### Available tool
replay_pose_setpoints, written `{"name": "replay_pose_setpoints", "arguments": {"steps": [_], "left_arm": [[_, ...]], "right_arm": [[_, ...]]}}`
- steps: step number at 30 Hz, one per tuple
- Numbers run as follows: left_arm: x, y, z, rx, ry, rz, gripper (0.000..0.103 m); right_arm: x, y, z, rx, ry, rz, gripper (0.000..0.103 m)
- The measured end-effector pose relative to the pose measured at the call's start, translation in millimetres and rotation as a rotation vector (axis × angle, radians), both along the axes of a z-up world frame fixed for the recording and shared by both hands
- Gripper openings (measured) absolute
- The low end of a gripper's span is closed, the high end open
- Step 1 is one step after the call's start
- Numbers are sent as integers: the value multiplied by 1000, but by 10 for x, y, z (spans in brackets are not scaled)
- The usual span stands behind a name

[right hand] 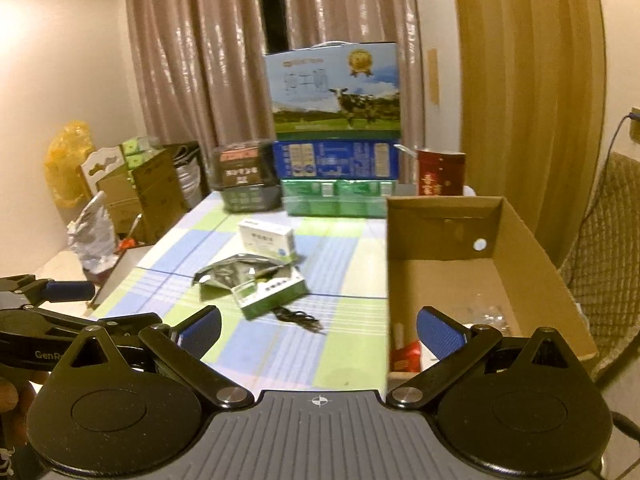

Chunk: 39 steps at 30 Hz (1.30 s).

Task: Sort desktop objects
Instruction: 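Withdraw both tools from the box back over the table, then grasp the green spray box with the left tool while the right tool grasps the black cable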

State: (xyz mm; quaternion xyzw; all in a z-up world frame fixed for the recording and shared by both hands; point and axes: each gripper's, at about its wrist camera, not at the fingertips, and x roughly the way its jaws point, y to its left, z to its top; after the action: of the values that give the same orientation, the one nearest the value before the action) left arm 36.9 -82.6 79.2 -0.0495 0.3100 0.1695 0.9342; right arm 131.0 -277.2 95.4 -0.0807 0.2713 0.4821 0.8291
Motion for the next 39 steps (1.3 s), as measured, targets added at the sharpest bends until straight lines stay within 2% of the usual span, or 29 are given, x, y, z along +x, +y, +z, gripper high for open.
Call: {"name": "replay_pose_setpoints", "arguments": {"steps": [8,15,21,28,35,39], "left_arm": [[-294,149,97,23,3,43,102],[-332,324,56,35,28,27,102],[-243,526,-19,4,18,-20,102],[11,683,-188,12,34,-97,102],[356,918,-478,9,91,-193,102],[539,1089,-619,-6,140,-286,102]], "right_arm": [[-217,113,-39,-10,-9,65,101],[-307,204,-124,-32,-33,100,101],[-343,352,-234,-83,-85,140,101],[-182,606,-398,-163,-109,222,101],[171,1013,-536,-292,-143,379,99],[321,1310,-654,-396,-182,491,92]]}}
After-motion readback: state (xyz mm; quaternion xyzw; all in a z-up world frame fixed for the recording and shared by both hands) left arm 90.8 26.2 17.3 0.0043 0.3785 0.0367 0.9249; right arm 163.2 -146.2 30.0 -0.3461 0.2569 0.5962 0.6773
